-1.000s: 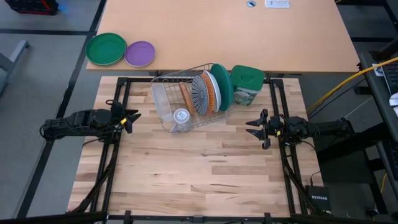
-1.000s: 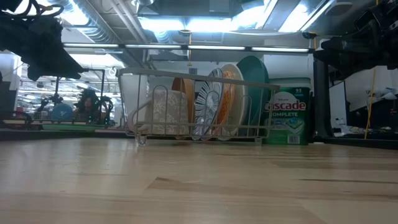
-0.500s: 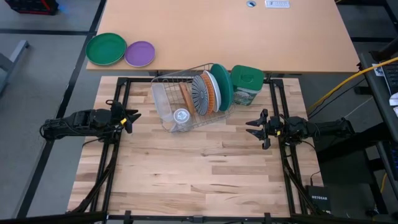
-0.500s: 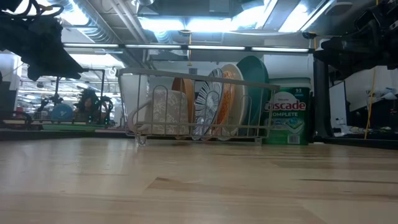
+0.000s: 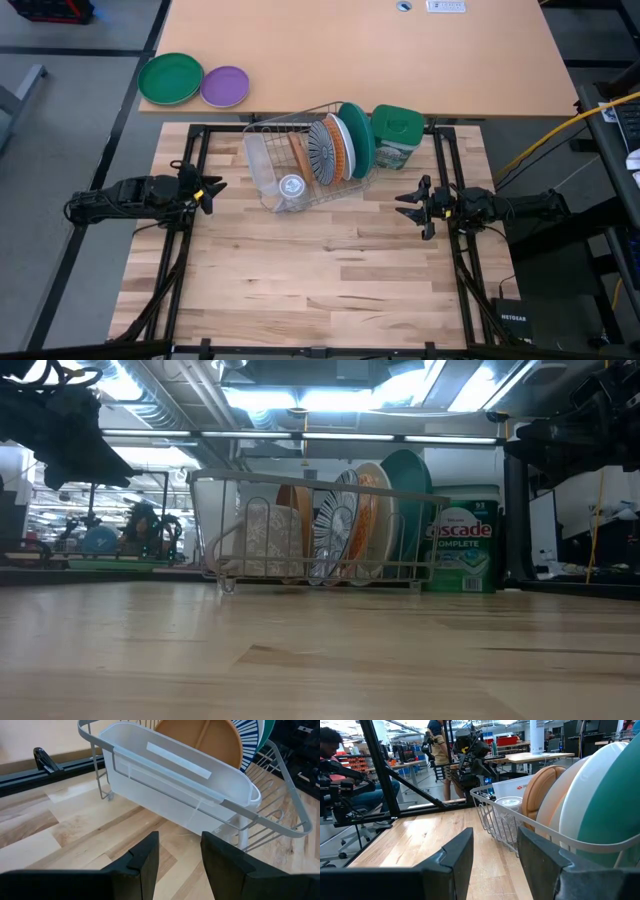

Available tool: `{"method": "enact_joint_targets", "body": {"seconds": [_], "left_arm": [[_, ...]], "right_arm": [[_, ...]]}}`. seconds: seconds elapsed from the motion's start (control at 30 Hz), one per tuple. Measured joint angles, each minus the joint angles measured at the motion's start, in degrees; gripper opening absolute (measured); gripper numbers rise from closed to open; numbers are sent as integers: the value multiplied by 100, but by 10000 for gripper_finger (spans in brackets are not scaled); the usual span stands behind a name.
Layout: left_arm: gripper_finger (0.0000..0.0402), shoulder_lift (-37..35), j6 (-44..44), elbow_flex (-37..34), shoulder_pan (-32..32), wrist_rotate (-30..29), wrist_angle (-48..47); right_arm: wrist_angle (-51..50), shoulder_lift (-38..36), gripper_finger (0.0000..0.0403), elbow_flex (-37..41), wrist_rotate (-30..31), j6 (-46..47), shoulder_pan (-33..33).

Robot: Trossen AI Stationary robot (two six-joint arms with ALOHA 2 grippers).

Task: Sort dishes
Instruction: Return to Home Position

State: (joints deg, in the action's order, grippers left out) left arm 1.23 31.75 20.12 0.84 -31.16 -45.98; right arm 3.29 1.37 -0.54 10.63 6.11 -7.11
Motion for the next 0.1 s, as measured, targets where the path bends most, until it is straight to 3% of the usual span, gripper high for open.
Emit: {"method": "enact_joint_targets", "body": {"seconds": [0.1], "left_arm": [[136,0,0,0,0,2,0]], "right_arm": [[0,-2,156,-1,1,0,1]]}}
